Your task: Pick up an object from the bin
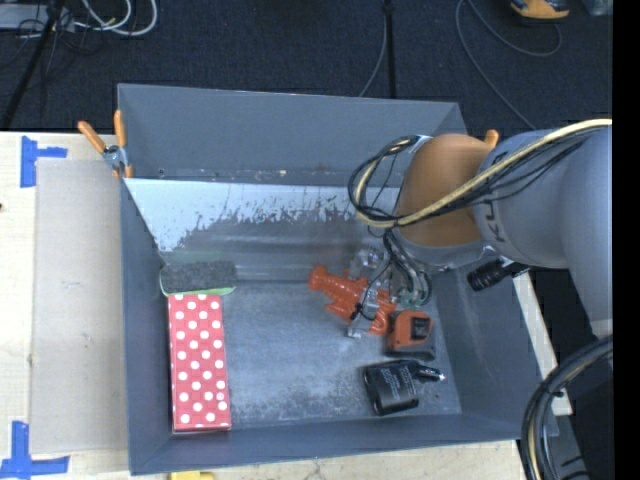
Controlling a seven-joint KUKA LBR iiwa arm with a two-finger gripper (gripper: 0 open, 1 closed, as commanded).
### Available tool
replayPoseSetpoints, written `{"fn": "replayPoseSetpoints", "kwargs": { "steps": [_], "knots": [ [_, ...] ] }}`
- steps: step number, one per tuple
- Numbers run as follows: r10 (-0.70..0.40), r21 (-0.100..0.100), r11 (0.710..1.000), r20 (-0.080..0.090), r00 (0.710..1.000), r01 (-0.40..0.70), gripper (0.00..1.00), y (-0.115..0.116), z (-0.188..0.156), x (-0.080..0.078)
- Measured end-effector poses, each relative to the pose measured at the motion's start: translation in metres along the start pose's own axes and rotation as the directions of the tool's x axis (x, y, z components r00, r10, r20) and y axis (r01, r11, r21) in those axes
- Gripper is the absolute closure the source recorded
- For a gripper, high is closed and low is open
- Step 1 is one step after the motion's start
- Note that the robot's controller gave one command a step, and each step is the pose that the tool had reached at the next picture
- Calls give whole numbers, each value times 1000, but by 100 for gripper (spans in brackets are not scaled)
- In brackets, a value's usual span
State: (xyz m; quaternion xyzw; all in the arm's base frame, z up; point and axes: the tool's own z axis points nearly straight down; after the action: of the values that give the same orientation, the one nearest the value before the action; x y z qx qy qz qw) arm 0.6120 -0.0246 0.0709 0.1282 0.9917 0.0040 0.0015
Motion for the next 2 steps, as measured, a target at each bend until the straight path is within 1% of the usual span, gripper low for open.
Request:
{"fn": "replayPoseSetpoints", "kwargs": {
  "steps": [2],
  "knots": [
    [11, -1, 1000, 1, 1000, -11, 100, 0, 0, -1]
  ]
}}
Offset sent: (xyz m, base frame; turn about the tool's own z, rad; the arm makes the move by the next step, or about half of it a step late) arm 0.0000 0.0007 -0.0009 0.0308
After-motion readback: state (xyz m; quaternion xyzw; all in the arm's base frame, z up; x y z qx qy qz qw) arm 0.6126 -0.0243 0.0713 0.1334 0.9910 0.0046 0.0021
